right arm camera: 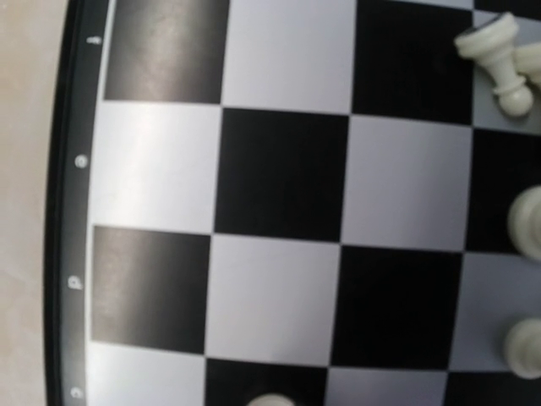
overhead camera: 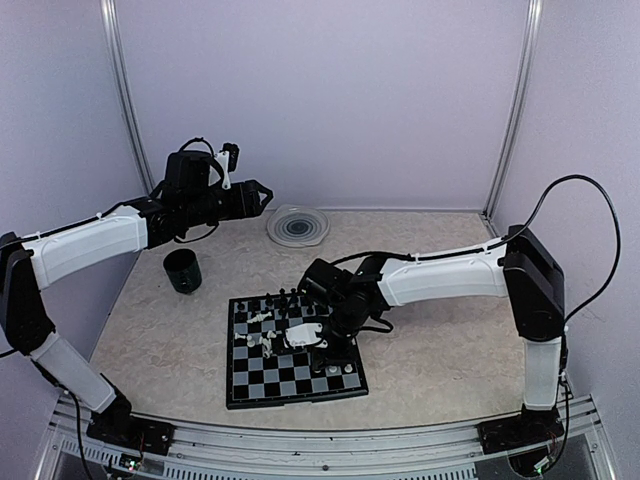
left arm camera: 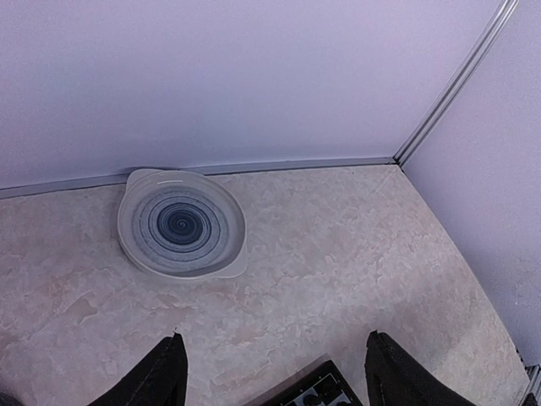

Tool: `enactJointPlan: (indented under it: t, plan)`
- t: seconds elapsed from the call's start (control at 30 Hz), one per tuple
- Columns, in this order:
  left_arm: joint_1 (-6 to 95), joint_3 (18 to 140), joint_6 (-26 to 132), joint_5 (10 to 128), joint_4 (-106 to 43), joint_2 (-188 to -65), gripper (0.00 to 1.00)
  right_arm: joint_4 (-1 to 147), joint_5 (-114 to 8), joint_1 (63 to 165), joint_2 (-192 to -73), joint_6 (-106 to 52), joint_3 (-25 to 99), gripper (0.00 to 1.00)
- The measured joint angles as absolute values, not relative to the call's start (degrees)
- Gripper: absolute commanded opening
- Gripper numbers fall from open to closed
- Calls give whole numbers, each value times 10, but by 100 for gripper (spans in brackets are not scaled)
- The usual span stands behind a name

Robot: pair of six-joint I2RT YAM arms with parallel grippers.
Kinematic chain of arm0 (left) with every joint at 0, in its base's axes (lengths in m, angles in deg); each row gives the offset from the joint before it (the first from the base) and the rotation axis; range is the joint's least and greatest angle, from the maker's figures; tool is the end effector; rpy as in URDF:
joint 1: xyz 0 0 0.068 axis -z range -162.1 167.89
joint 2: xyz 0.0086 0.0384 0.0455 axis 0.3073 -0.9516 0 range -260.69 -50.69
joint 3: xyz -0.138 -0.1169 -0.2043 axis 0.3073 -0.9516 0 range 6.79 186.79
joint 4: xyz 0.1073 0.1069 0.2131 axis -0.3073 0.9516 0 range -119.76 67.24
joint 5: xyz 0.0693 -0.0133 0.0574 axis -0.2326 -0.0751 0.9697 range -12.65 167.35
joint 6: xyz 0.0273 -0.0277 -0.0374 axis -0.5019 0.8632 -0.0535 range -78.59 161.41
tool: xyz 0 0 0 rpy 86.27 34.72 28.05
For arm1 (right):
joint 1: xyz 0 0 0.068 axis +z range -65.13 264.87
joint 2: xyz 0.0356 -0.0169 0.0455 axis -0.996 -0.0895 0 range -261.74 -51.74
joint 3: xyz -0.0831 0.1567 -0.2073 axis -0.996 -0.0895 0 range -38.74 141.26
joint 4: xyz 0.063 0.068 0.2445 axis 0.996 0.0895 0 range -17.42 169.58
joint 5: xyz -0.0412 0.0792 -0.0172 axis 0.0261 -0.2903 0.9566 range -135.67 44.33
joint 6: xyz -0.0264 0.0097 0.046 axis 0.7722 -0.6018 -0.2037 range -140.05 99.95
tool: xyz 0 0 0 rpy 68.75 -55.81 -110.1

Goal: Set up the chess pieces on the board
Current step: Place the pawn at f2, then pick up the pawn from the chessboard.

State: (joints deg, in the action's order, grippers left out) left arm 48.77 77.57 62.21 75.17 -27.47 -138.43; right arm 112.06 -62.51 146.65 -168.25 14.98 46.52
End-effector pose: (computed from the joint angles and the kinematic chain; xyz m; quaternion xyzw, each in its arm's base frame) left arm 0.3124 -0.1885 0.3271 0.0825 0.8111 -0.2663 0.5142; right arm 0.1866 0.3699 0.1720 -0.7456 0.6291 0.1788 0.1276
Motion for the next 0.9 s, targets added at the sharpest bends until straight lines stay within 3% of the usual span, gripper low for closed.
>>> enactJointPlan:
  t: [0.2, 0.37, 0.9]
  plan:
    - [488, 776, 622, 751, -275, -1384, 72, 1121, -626, 1467, -1683, 150, 465, 16]
    - [488, 776, 622, 750, -274, -1384, 72, 1122, -625, 1467, -1683, 150, 465, 24]
    - [488, 776, 622, 748, -273, -1384, 72, 1136, -617, 1415, -1691, 143, 564, 27]
